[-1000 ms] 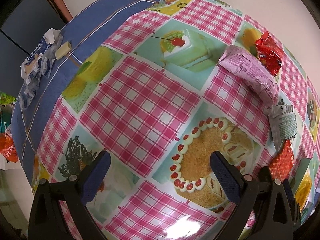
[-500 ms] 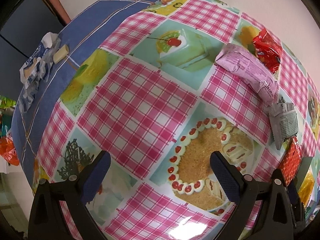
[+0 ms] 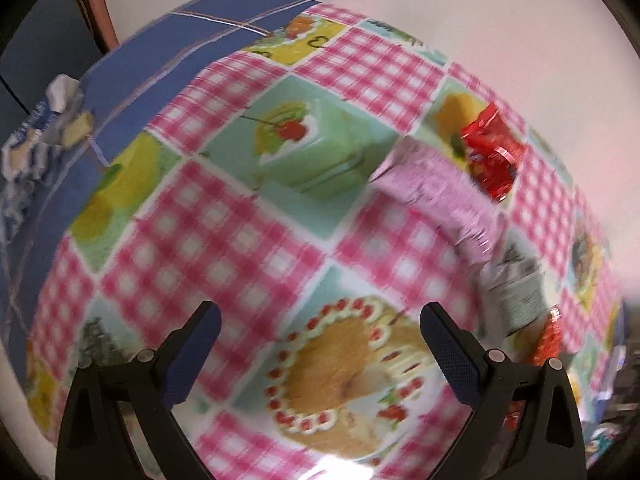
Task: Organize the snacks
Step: 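Grasp the red mesh cake with the right tool while the left tool grasps the pink pouch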
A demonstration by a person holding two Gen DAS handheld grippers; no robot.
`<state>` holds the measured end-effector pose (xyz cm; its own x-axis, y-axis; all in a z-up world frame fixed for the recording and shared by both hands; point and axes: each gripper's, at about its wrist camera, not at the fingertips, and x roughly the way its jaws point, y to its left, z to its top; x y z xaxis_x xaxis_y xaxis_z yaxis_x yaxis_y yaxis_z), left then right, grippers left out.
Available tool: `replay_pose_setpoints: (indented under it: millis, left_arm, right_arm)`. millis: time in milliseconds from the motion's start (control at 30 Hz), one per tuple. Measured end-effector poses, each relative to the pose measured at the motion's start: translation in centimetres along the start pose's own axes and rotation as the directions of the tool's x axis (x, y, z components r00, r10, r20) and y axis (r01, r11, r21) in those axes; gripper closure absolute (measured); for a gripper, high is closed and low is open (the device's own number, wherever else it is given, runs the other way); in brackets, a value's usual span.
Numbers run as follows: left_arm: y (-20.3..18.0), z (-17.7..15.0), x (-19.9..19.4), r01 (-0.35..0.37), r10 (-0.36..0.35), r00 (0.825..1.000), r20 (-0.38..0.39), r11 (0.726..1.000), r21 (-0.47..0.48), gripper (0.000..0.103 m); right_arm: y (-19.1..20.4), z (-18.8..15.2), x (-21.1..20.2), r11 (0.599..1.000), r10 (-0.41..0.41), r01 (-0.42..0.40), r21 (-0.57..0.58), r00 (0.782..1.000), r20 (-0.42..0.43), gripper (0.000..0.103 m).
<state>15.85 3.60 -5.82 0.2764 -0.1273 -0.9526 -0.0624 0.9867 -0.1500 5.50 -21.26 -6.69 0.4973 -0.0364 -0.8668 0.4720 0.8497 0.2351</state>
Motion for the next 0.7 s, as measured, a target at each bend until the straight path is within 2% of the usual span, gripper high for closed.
replay_pose_setpoints:
  millis: [100, 200, 467, 633, 700]
  left_arm:
    - [-1.1, 0.9, 0.5, 0.043, -0.043, 0.999, 0.007, 0.999, 0.03, 0.003]
    - [-2.4, 2.0, 1.2, 0.049, -0.049, 0.999, -0.001, 0.997, 0.063, 0.003]
    - [-5.3, 6.2, 3.2, 0.123, -0.123, 0.992, -0.025, 0.992, 0.008, 0.004]
    - [-7.7, 8.2, 5.6, 0.127, -0.127, 0.991, -0.052, 0.992, -0.011, 0.005]
    - [-8.8, 8.4, 6.3, 0.111, -0.111, 0.992, -0.053, 0.994, -0.008, 0.01]
  right_arm:
    - [0.0, 1.0, -0.1, 1.0, -0.009, 0.009, -0.005, 1.0, 0.029, 0.053]
    - [0.0, 1.8, -0.2, 1.0, -0.002, 0.003, -0.007, 0.998, 0.055, 0.053]
    - [-0.3, 3.1, 0.1, 1.0, 0.016, -0.016, -0.001, 0.996, 0.089, 0.053]
    - [-0.4, 2.9, 0.9, 1.0, 0.02, -0.02, -0.002, 0.996, 0.082, 0.053]
    - [-0.3, 2.9, 1.2, 1.0, 0.024, -0.024, -0.004, 0.997, 0.075, 0.053]
